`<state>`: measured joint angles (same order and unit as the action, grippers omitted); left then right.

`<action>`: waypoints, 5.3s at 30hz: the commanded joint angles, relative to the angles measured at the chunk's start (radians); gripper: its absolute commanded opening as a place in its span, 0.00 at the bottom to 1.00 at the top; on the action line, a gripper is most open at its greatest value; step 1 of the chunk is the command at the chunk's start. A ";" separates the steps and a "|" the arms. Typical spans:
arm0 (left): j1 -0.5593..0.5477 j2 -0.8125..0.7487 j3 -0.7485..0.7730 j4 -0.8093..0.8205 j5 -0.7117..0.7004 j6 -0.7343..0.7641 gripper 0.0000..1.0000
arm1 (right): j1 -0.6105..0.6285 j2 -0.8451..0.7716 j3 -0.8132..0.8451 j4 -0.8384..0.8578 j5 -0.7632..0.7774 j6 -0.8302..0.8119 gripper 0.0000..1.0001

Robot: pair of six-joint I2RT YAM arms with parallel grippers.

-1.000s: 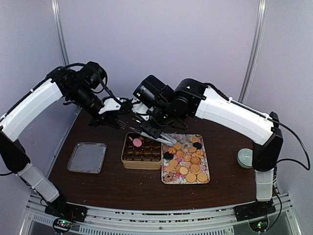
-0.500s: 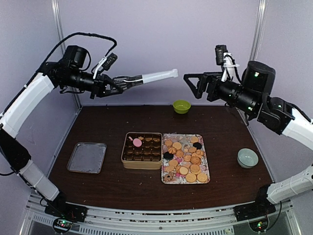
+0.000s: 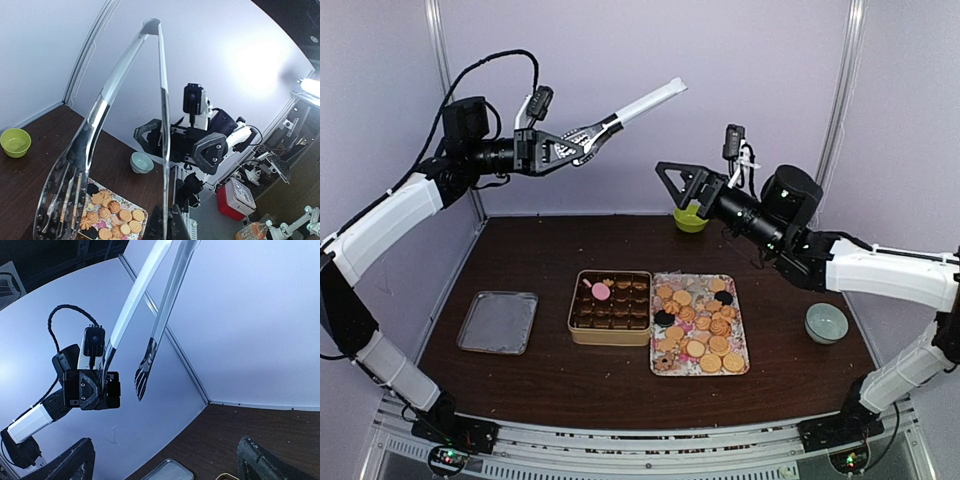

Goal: Pack the cookies
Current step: Pass from the left arm to the right, then move the packing box to the center of the board.

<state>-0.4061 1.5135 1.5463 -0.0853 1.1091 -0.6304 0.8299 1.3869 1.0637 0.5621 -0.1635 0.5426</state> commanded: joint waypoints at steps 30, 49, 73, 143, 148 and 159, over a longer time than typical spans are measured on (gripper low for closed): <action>-0.065 -0.072 -0.110 0.298 0.160 -0.208 0.00 | 0.013 0.305 0.333 0.413 -0.284 0.326 0.67; -0.057 -0.079 -0.006 -0.224 0.186 0.269 0.00 | -0.127 0.187 0.279 0.218 -0.564 0.370 0.66; -0.057 -0.090 0.018 -0.335 0.173 0.364 0.00 | -0.135 0.184 0.299 0.205 -0.673 0.350 0.37; 0.453 -0.067 -0.167 -0.892 -0.882 0.897 0.98 | 0.298 0.563 0.567 -0.531 0.388 -0.549 0.36; 0.455 -0.068 -0.165 -0.892 -0.884 0.897 0.98 | 0.301 0.580 0.567 -0.527 0.399 -0.553 0.36; 0.456 -0.077 -0.169 -0.892 -0.883 0.901 0.98 | 0.319 0.623 0.589 -0.511 0.495 -0.606 0.35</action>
<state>0.0402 1.4639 1.3598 -1.0103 0.2279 0.2558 1.1358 1.9896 1.6066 0.0055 0.2634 -0.0307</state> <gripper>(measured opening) 0.978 0.353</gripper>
